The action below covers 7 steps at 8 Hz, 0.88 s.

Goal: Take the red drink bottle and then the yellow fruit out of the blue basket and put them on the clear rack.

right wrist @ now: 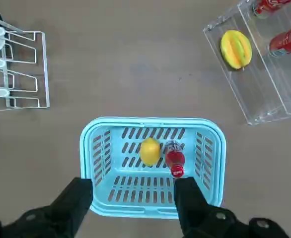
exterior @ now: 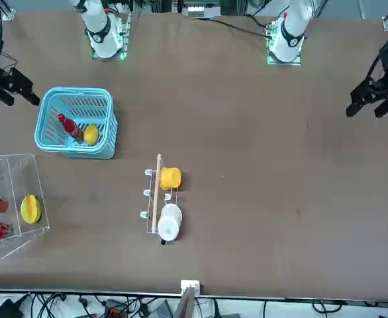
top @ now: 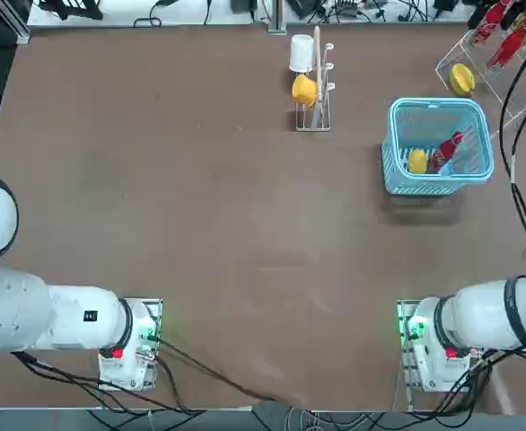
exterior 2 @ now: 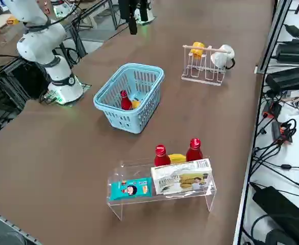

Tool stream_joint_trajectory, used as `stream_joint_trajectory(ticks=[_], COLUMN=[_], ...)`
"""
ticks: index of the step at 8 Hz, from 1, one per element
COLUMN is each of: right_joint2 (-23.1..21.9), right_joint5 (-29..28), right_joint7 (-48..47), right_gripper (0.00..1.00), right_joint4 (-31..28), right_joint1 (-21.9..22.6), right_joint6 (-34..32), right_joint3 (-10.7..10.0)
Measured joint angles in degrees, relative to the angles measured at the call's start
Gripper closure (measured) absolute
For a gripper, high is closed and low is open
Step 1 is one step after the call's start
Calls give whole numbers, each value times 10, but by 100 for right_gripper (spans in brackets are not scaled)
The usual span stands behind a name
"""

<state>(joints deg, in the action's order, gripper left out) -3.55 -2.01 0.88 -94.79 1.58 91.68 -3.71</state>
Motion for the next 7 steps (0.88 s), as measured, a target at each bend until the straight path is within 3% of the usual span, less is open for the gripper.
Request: stream_joint_trajectory(ticks=[7], right_joint2=[2], right_joint5=[6], right_joint7=[-24], right_gripper=[0], right_joint4=[1], right_joint1=[-1], right_joint6=[-8], right_joint3=[-1])
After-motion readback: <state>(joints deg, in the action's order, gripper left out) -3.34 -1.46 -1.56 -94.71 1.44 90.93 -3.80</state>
